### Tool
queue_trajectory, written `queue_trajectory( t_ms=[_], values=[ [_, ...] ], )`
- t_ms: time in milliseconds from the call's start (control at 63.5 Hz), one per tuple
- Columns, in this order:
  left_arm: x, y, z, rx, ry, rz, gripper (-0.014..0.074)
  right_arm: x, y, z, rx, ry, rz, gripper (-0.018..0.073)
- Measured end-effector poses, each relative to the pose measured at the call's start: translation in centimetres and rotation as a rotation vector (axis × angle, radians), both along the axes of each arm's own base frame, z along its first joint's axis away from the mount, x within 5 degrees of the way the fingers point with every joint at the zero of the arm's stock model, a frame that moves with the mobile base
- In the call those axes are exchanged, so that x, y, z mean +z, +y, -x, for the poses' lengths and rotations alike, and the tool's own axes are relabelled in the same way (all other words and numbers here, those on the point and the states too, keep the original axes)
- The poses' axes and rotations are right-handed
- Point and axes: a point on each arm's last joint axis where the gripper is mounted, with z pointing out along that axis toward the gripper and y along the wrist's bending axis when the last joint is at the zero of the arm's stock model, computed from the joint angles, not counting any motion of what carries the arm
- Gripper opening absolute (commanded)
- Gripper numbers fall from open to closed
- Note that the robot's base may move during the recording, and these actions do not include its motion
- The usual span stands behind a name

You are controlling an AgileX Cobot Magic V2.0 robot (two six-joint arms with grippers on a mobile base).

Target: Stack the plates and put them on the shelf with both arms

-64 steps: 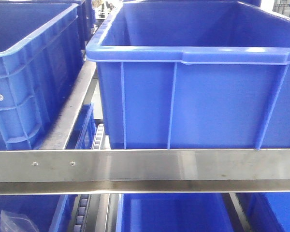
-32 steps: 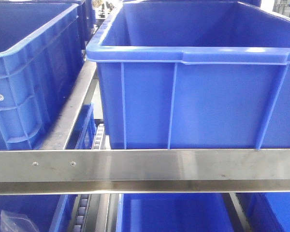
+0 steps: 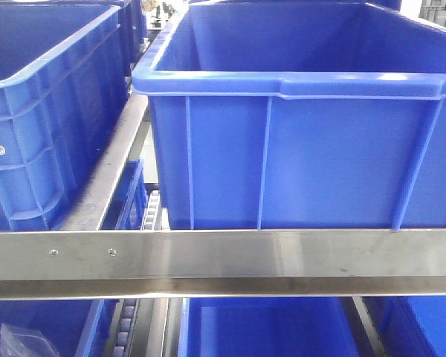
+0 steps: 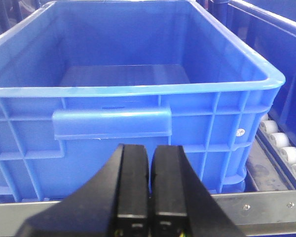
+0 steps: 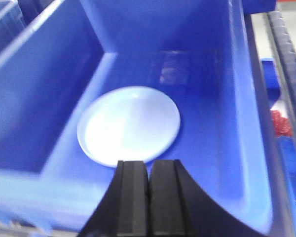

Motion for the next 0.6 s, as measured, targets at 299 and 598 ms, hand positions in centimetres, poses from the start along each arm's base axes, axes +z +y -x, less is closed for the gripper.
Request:
queue_trajectory(
  t_ms=[299,598],
  values=[
    [0.0,0.0,0.0,0.000,0.000,0.000,0.0102,-6.2,-1.6,4.6,-0.065,-0.031,0.001,0.0055],
    [0.0,0.0,0.0,0.000,0.000,0.000,0.0102,-9.5,-2.8,7.2,-0.168,-0.181,-0.015,0.0055]
  ],
)
